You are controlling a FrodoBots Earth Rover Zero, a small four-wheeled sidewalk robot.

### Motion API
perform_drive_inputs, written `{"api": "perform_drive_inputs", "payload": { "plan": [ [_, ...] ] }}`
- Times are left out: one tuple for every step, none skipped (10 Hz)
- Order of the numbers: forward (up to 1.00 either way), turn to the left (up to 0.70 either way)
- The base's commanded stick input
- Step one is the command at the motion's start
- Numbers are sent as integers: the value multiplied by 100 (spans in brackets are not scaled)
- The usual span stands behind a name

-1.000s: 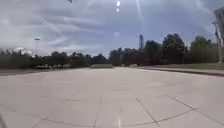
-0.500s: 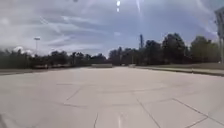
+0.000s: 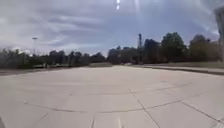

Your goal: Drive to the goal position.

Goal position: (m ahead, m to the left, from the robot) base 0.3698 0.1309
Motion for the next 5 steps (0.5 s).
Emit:
{"api": "perform_drive_inputs", "payload": {
  "plan": [
    [50,0],
    [50,0],
    [50,0],
    [50,0],
    [50,0]
  ]
}}
